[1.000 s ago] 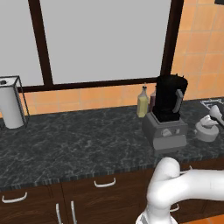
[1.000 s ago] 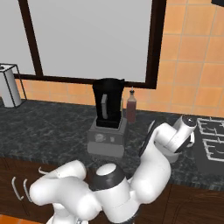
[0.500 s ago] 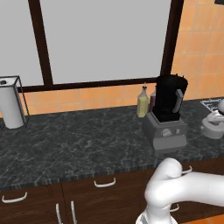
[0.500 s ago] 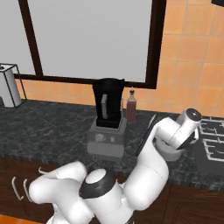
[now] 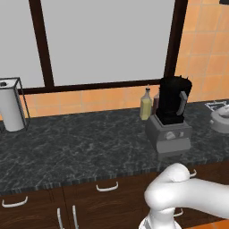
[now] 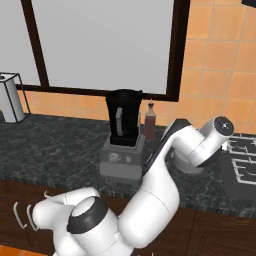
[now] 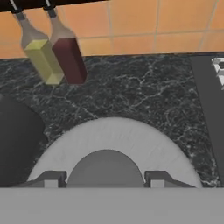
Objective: Close the lid blender by securely placing the lid on top.
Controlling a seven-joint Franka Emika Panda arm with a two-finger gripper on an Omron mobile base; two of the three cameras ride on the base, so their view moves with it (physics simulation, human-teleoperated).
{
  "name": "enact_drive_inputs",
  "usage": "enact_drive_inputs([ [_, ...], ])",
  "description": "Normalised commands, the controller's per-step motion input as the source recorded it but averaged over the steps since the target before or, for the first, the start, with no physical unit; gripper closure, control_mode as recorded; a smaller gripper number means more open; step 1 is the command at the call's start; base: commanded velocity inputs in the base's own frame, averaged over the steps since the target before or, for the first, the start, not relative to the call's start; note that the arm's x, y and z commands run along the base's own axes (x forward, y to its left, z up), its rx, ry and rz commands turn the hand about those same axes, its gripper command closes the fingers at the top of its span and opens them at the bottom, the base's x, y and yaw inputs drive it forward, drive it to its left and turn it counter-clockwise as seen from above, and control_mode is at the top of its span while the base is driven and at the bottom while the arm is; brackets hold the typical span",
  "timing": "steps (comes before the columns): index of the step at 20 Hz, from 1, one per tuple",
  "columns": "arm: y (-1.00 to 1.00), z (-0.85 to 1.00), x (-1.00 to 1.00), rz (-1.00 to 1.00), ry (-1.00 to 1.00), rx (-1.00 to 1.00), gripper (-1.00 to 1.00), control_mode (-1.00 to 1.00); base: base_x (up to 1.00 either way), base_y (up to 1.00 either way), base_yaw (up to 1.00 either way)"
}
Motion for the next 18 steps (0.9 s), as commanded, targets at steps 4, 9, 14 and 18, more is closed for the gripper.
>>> enact_drive_inputs([
  [4,0.32,1.0,-0.05,0.0,-0.15,0.03,1.0,-1.0,0.0,0.0,0.0],
  [9,0.31,1.0,-0.03,0.0,-0.07,0.0,1.0,-1.0,0.0,0.0,0.0],
  [14,0.24,1.0,0.0,0.0,-0.01,0.01,1.0,-1.0,0.0,0.0,0.0],
  [18,0.16,1.0,0.0,0.0,0.0,0.04,1.0,-1.0,0.0,0.0,0.0],
])
